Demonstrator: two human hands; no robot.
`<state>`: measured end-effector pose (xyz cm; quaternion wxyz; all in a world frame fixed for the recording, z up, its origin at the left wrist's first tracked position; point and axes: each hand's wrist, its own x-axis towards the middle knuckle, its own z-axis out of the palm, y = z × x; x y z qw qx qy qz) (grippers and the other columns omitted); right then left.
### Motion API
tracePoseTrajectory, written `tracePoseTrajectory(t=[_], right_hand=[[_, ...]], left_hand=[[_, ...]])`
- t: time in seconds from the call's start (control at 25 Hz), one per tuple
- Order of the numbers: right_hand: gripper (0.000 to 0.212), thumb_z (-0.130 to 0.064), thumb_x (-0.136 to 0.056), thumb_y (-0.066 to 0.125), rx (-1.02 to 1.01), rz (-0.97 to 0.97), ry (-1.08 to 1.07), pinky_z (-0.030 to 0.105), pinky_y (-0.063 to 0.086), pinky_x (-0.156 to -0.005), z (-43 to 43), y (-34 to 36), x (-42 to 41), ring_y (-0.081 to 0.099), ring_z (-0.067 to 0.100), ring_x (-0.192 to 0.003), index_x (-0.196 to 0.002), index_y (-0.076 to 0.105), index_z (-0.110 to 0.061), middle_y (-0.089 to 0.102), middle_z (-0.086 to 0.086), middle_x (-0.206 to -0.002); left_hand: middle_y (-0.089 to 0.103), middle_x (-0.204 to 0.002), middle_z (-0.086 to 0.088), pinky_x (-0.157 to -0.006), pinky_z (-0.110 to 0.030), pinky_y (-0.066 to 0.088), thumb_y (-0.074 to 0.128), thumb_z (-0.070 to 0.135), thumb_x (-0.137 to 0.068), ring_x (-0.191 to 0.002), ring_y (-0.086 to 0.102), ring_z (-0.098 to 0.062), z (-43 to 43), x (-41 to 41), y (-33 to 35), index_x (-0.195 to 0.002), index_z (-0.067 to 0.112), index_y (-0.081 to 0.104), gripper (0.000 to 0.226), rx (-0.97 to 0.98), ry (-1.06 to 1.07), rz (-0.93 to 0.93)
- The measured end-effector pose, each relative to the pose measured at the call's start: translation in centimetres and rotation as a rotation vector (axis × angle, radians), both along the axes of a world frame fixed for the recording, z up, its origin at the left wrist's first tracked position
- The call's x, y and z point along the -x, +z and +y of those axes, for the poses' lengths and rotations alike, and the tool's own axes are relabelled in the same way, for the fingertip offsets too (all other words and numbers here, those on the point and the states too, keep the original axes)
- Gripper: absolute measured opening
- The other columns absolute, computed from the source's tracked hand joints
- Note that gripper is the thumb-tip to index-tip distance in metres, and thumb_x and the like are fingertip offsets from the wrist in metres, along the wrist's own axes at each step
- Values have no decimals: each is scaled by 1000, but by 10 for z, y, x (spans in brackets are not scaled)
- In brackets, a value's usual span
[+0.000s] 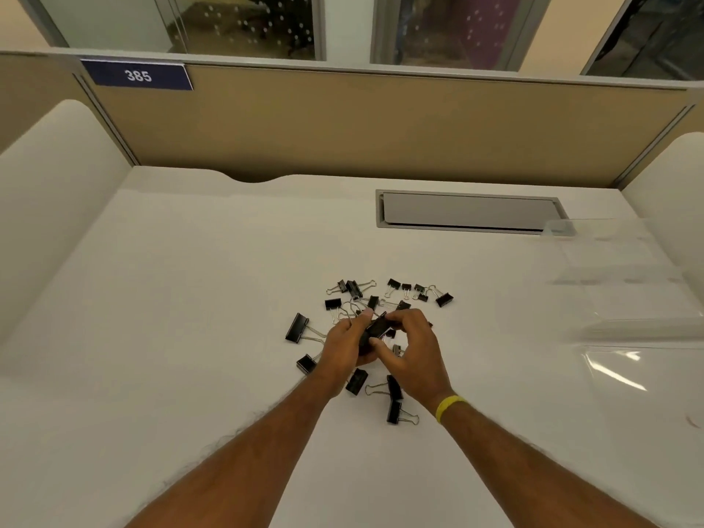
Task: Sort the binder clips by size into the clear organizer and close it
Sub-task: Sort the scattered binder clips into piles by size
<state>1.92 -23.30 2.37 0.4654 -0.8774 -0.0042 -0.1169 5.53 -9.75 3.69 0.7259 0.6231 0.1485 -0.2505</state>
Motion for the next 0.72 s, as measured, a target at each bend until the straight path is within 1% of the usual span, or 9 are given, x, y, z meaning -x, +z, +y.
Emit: tracePoseTrajectory(t=[0.08, 0.16, 0.28, 0.4, 0.48, 0.56, 0.64, 0.72], right_hand=[[33, -29, -80, 74, 46, -8, 40, 16, 47, -83, 12, 0, -1, 55, 6, -98, -107, 56, -23, 53, -10, -103], [33, -27, -79, 75, 50, 2, 48, 12, 47, -80, 24, -1, -3, 55, 5, -96, -107, 57, -22, 53, -10, -103], [37, -28, -76, 75, 42, 36, 65, 13, 48, -79, 41, -2, -10, 54, 2, -97, -108, 55, -25, 50, -13, -105], [35, -31, -77, 71, 38, 56, 97, 18, 51, -79, 58, -2, -25, 55, 1, -97, -108, 56, -25, 51, -13, -104], [34, -32, -78, 72, 25, 70, 106, 19, 50, -82, 68, -1, -42, 55, 0, -97, -108, 57, -24, 52, -13, -104], [34, -30, -78, 75, 11, 82, 118, 17, 49, -84, 79, 1, -64, 55, -1, -96, -107, 58, -24, 52, -10, -103], [35, -30, -78, 77, -7, 103, 108, 20, 51, -85, 91, 1, -90, 56, 1, -95, -107, 58, -25, 52, -9, -103], [36, -29, -77, 77, -25, 129, 74, 25, 52, -86, 101, -3, -116, 57, 3, -94, -107, 59, -23, 53, -8, -104]], left_hand=[[74, -98, -10, -75, -35, 59, 60, 39, -93, -88, 72, -22, 7, 0, -2, -109, 10, 64, 33, 27, 4, -8], [74, -101, -10, -76, -36, 58, 62, 27, -93, -91, 73, -24, 16, -2, -4, -113, 9, 64, 27, 30, 6, -25], [74, -101, -10, -75, -35, 59, 60, 13, -93, -87, 73, -24, 31, -7, -7, -111, 9, 64, 19, -16, 10, -75], [73, -96, -7, -70, -29, 59, 59, 11, -93, -82, 73, -20, 48, -20, -2, -108, 11, 64, 15, -122, 4, -163], [72, -96, -8, -66, -28, 57, 55, 11, -94, -80, 73, -21, 60, -38, -3, -107, 10, 63, 16, -182, 16, -165], [71, -94, -16, -63, -27, 54, 48, 10, -92, -77, 71, -21, 75, -61, -5, -101, 3, 63, 19, -221, 3, -161], [68, -90, -22, -61, -28, 51, 44, 8, -90, -70, 65, -17, 86, -88, -8, -93, -3, 63, 22, -268, -28, -169], [65, -82, -18, -63, -29, 53, 42, 2, -89, -68, 63, -15, 93, -112, -9, -87, -5, 62, 21, -261, -3, -163]])
